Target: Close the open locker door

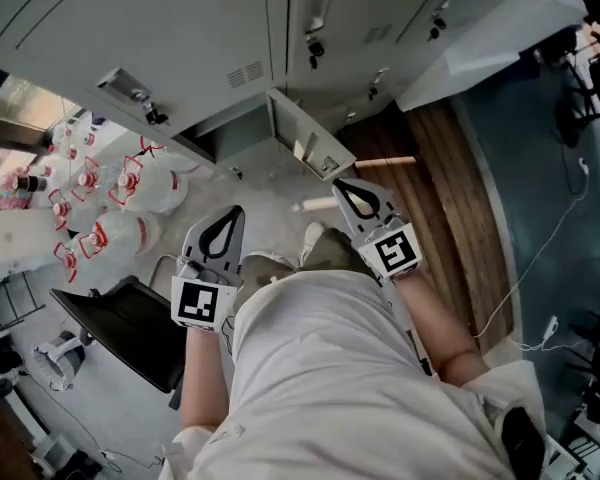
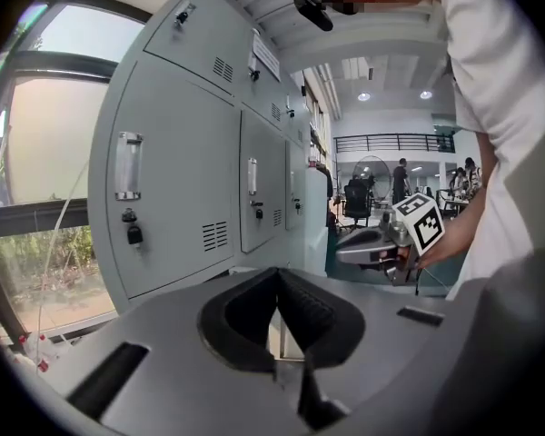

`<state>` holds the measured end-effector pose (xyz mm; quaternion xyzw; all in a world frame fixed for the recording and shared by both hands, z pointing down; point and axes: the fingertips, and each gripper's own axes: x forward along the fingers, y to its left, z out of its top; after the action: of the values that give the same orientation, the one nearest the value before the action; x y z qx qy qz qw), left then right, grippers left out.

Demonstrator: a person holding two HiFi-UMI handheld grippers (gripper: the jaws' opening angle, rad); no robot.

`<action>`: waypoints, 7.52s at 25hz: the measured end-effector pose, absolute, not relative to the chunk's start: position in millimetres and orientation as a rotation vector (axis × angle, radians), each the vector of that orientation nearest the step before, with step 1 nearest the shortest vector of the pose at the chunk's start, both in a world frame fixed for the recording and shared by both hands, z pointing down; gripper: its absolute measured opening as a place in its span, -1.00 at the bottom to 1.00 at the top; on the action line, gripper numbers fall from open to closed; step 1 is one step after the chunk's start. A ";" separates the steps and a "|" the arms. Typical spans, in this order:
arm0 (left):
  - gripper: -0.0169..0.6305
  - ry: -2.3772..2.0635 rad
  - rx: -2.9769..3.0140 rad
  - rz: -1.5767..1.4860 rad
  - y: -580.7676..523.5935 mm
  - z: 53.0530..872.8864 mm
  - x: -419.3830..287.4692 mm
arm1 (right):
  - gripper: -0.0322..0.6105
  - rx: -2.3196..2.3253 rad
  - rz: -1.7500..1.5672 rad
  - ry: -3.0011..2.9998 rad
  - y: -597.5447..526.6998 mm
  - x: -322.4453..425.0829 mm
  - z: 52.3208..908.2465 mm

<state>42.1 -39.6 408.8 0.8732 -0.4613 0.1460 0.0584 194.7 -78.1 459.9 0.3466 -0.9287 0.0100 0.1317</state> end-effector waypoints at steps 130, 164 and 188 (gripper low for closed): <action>-0.93 -1.893 2.142 0.298 27.1 444.9 -229.1 | -0.43 0.561 0.126 -2.510 -142.8 -88.8 577.5; -0.93 -2.073 1.942 0.273 25.7 442.6 -232.8 | -0.41 0.394 0.072 -2.513 -192.8 -127.5 588.2; -0.93 -1.735 2.303 0.297 -31.8 435.5 -177.5 | -0.62 0.539 0.162 -2.701 -136.2 -57.5 476.4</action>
<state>-177.5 -31.8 435.5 0.7887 -0.5941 0.1018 0.1209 -57.5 -136.2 476.4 0.1917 -0.9612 0.0578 0.1899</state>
